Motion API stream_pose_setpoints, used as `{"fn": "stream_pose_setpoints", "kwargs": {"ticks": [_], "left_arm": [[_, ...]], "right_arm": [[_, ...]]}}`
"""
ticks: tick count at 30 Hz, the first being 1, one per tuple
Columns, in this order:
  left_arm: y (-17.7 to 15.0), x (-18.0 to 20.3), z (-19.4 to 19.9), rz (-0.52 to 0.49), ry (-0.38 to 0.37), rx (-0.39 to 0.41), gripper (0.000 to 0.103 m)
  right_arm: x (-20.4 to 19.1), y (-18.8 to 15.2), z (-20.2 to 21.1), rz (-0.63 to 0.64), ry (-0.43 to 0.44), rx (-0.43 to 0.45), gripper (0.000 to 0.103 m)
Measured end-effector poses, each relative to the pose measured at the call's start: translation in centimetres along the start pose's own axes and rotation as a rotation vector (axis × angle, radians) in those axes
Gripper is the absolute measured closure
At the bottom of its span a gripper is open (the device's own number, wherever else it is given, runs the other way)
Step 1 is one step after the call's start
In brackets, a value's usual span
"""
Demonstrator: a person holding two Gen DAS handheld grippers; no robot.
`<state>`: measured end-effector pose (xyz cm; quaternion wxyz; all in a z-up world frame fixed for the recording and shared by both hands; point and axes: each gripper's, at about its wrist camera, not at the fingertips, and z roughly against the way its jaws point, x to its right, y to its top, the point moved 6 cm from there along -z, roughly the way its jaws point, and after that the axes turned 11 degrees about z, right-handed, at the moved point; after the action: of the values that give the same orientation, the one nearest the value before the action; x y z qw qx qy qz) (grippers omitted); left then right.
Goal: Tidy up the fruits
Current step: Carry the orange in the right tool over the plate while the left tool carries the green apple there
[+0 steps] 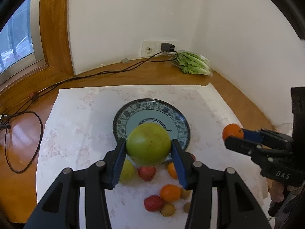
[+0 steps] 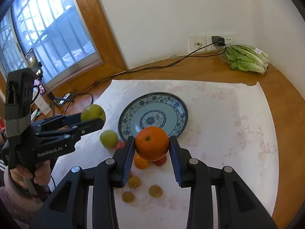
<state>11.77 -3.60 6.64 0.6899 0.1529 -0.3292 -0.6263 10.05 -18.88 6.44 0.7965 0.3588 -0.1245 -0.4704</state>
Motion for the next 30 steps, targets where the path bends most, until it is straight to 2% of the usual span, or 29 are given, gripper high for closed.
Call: {"fn": "stream_pose_setpoints", "kwargs": {"ticks": [12,22,30], "left_arm": [[1.2,-1.1,-6.0,0.052,0.017,-0.059,0.054],[2.1,-1.1,-11.1,0.02,0.07,-0.092,0.054],[2.9,-1.5,-12.9,0.034,0.084,-0.108,0.054]], "right_arm": [[1.5,0.9,-5.6,-0.007,-0.001,-0.048,0.066],[3.0,1.7,-10.6,0.047,-0.035,-0.095,0.066],[3.5,2.1,-12.9,0.082,-0.051,-0.116,0.066]]}}
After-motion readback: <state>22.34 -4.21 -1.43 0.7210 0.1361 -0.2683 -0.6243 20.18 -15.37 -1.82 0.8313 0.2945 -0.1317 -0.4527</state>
